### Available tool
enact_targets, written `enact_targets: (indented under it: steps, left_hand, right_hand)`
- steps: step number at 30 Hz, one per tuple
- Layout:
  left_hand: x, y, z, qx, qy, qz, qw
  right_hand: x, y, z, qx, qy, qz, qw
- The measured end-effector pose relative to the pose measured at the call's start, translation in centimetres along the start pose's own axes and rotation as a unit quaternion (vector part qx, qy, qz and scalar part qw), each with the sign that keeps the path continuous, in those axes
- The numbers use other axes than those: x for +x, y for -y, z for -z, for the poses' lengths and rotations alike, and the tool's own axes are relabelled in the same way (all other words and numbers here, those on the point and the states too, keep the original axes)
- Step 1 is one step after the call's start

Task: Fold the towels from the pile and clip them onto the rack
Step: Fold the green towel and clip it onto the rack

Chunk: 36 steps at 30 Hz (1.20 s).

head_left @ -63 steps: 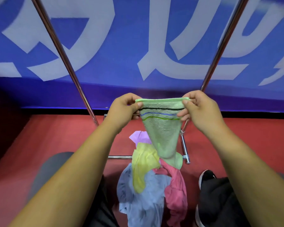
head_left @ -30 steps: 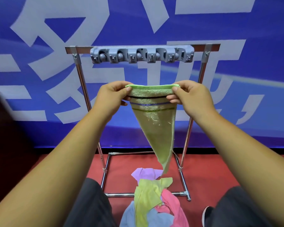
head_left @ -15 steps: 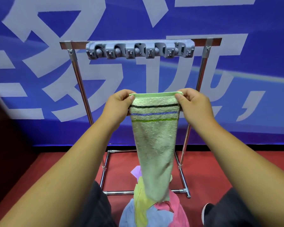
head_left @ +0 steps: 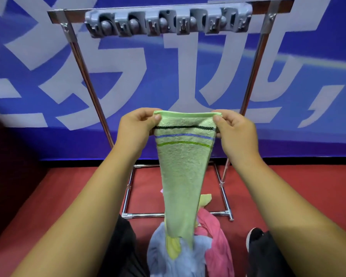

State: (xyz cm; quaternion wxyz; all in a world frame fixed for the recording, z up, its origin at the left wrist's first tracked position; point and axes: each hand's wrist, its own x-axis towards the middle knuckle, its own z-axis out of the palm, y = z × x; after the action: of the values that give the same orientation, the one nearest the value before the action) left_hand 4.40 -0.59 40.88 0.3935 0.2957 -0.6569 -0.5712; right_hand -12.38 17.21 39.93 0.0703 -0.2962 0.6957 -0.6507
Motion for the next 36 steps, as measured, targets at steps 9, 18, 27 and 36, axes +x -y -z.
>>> enact_targets:
  steps: [9,18,27,36]
  left_hand:
    - [0.1,4.0,-1.9,-0.002,-0.031,-0.01,0.999]
    - [1.8,8.9,-3.4,0.002,-0.027,0.02,0.999]
    - [2.6,10.3,-5.9,-0.059,-0.036,0.07,0.995]
    - [0.8,10.3,-8.5,-0.058,-0.008,0.079,0.995]
  right_hand:
    - [0.3,-4.9,-0.8,-0.041,-0.039,0.015,0.998]
    - [1.2,-8.4,-1.5,0.0,-0.03,-0.024,0.999]
    - [2.8,-10.4,-3.0,0.057,-0.015,-0.083,0.995]
    - [1.9,-10.6,-4.6,0.052,0.021,-0.096,0.994]
